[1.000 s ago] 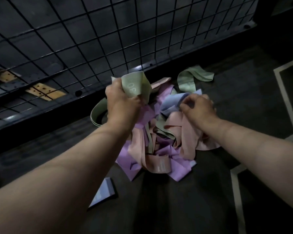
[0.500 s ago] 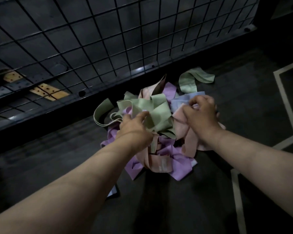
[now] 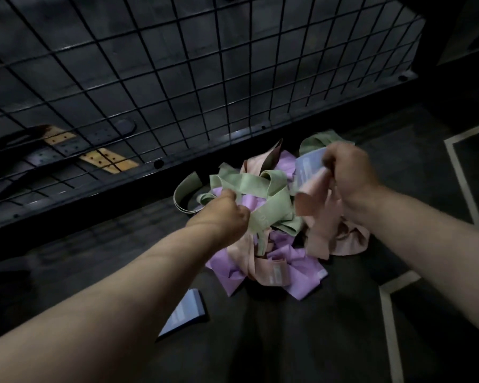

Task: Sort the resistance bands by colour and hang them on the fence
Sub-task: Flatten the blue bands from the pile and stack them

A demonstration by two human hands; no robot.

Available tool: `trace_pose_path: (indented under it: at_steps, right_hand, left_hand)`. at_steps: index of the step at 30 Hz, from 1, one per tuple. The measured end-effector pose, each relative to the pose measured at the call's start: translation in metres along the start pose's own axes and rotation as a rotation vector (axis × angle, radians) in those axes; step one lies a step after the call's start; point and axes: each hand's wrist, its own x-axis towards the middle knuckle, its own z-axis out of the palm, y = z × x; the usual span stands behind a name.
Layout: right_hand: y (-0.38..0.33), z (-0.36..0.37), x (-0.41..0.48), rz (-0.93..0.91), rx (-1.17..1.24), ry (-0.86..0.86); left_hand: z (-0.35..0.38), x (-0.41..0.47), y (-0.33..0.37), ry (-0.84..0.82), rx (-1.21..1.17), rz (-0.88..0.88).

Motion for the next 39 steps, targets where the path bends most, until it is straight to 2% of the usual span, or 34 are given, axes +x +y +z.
trace_pose_path:
  at_steps: [2,6,8,11,14,17,21,24,31,34,39]
  right_hand:
    - [-0.011,-0.006,0.001,0.062,-0.075,-0.016]
    - [-0.032,-0.007,-0.008,-0.069,-0.12,-0.094]
    - [-0.044,-0.008,-0.022,-0.113,-0.052,-0.218]
    - [-0.075,-0.008,-0.049,-0.176,0.045,-0.512]
    - [-0.105,0.003,-0.075,-0.177,0.198,-0.619]
    - [-0.128,0.019,-0.096,-0.172,0.224,-0.624]
    - [-0.162,0.032,-0.117,-0.168,0.277,-0.54]
    - [-0.184,0.034,-0.134,-0.115,0.363,-0.477]
    - [-0.218,0.018,-0.187,-0.072,0.276,-0.498]
    - [-0.238,0.007,-0.213,-0.104,0.201,-0.502]
    - [-0.264,-0.011,-0.256,-0.237,-0.141,-0.465]
  left_hand:
    - [-0.005,-0.004,-0.006,-0.025,-0.069,-0.001]
    - [-0.008,-0.021,-0.005,0.003,-0.347,0.113]
    - [-0.017,-0.036,0.0,-0.044,-0.59,0.216]
    - [-0.044,-0.06,0.013,-0.161,-0.874,0.381]
    - [-0.072,-0.086,0.019,-0.267,-1.023,0.427]
    - [-0.095,-0.109,0.003,-0.245,-0.999,0.384]
    - [-0.119,-0.142,-0.033,-0.244,-0.893,0.326]
    - [-0.136,-0.173,-0.054,-0.351,-0.835,0.277]
    - [-0.188,-0.263,-0.099,-0.298,-0.757,0.17]
    - [-0.201,-0.302,-0.116,-0.174,-0.757,0.093]
    - [-0.206,-0.35,-0.134,0.152,-0.77,0.025]
